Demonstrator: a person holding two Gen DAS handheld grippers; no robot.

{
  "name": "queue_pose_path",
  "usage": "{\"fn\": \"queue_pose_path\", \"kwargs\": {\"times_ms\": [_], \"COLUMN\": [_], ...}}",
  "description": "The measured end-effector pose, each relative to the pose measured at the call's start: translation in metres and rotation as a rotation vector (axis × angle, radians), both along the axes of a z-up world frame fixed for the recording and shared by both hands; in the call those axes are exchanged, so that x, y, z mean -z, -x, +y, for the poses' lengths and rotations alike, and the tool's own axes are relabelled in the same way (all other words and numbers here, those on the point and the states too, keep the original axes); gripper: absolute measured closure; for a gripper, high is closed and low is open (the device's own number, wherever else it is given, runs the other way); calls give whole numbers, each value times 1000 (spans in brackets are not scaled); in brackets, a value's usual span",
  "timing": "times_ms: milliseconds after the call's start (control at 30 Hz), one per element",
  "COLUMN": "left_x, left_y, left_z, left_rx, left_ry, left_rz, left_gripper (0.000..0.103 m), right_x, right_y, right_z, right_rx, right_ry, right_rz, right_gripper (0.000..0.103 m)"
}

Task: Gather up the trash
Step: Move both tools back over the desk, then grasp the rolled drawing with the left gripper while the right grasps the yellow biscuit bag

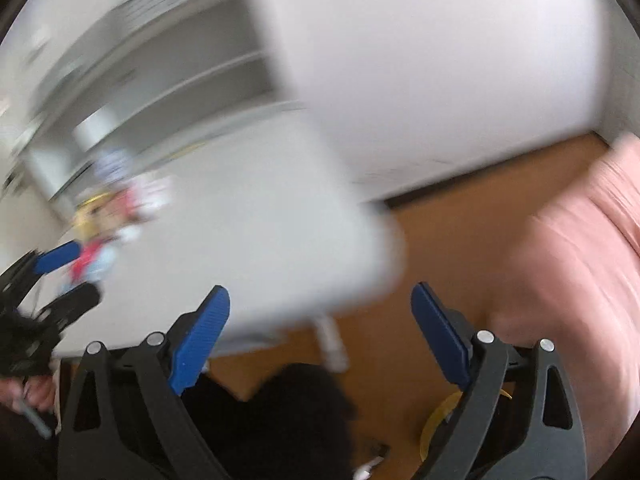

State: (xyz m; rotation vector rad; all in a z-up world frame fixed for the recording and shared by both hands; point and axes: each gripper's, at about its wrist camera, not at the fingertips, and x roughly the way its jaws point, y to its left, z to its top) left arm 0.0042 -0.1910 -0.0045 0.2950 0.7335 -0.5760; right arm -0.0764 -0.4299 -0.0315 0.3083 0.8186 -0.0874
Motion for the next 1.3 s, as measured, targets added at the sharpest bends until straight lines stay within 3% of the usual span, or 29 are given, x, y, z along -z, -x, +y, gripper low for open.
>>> {"fn": "queue_pose_path", "kwargs": {"times_ms": [67,267,500,700,767,867,933,967,1000,1033,1133,1300], "left_x": [7,31,49,71,69,70,67,67,66,64,54,34], "left_y": [-22,-43,-64,-89,-89,-91,-84,-85,-83,-82,-74,-64], "left_z": [60,184,208,212,213,216,215,216,216,216,218,224], "left_rx": [-158,-423,-445,-439,-445,-436,-425,-415,-418,-426,-433,-449], "left_ry": [-38,-17,16,46,47,52,47,63,66,62,50,53], "left_rz": [6,86,160,213,212,218,213,223,224,211,176,125], "left_gripper": [13,13,13,14,23,43,75,78,82,83,84,86], "right_x": [-7,-32,-39,-28,-25,-18,-13,-12,-12,-12,-22,-50], "right_y": [-30,-95,-153,-199,-208,-220,-223,-224,-224,-225,-220,-201], "right_z": [43,168,242,250,250,251,251,253,254,254,259,267], "right_rx": [-125,-434,-574,-580,-565,-555,-550,-552,-551,-549,-559,-585], "right_ry": [4,48,120,14,-27,-78,-107,-117,-122,-121,-121,-114], "right_rz": [-6,-42,-9,75,92,128,147,153,156,157,129,42], "right_gripper": [14,14,14,15,18,30,46,52,70,81,87,88]}}
